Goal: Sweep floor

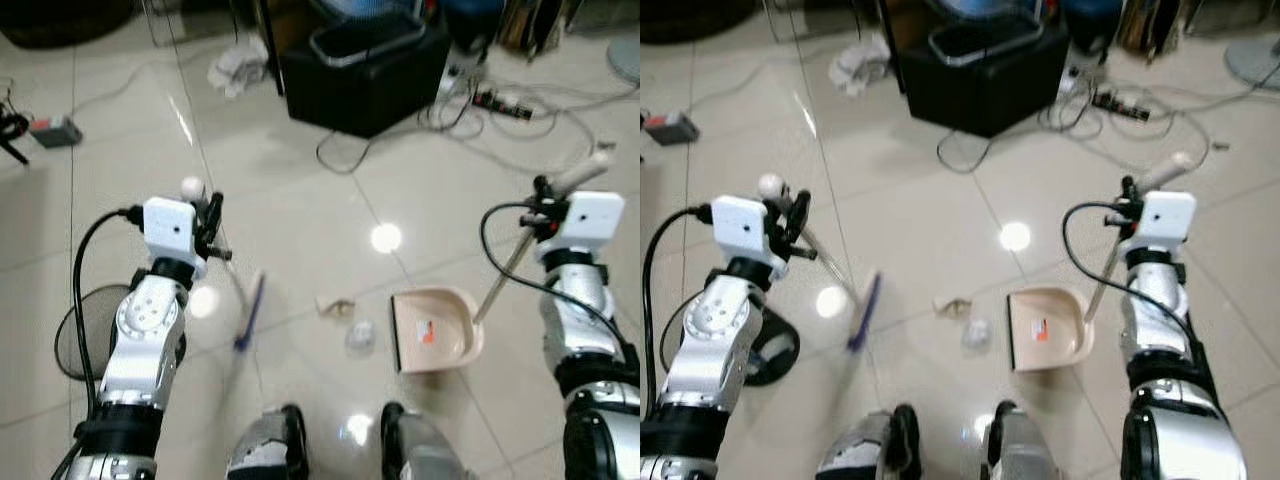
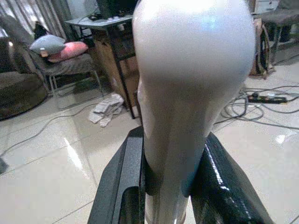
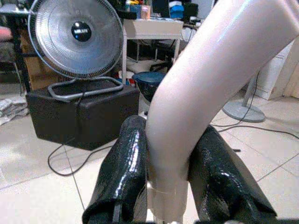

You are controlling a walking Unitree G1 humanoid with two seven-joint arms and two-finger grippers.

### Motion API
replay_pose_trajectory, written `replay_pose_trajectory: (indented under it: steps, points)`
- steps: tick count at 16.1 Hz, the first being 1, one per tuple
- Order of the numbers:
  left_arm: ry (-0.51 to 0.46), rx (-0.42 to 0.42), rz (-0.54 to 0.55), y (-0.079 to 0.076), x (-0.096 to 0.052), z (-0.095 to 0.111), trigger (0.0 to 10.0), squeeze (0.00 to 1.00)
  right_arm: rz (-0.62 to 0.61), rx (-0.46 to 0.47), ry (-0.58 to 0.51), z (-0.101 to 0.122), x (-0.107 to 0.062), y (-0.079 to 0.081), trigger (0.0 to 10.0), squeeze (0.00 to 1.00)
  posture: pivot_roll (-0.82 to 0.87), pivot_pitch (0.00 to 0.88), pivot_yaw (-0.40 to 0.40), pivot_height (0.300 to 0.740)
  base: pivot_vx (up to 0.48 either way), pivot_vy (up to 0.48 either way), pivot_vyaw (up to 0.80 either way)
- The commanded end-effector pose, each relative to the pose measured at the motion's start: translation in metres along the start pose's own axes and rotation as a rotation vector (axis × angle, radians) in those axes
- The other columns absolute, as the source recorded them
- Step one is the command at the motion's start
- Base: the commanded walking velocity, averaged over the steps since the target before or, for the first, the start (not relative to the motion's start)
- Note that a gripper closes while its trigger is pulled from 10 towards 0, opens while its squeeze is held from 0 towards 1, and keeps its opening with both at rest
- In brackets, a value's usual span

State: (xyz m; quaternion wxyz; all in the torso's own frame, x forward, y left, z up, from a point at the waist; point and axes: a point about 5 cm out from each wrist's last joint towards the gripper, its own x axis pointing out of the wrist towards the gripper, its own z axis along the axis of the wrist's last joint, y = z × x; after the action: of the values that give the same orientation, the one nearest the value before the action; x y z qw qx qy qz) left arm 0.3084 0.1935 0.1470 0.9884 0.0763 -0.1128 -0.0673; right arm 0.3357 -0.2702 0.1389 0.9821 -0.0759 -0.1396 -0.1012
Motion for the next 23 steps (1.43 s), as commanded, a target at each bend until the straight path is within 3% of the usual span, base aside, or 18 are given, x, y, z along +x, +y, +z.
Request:
replay_pose_trajectory:
  steps: [1,13,23]
  points:
    - [-0.016,0.011,-0.007,0.003,-0.002,0.007,10.0,0.0,-0.03,0.022,-0.068,0.012,0.007,-0.009,10.0,0.0,0.05,0.368,0.111,0.74,0.0,0.0,0.0]
    - [0.014,0.039,-0.029,0.009,-0.011,0.017,10.0,0.0,-0.058,0.046,-0.091,0.01,0.006,-0.009,10.0,0.0,0.15,0.419,0.144,0.74,0.0,0.0,0.0]
    - [0.026,0.027,-0.027,0.007,-0.009,0.016,10.0,0.0,-0.05,0.108,-0.102,0.012,0.01,0.003,10.0,0.0,0.14,0.36,0.119,0.74,0.0,0.0,0.0]
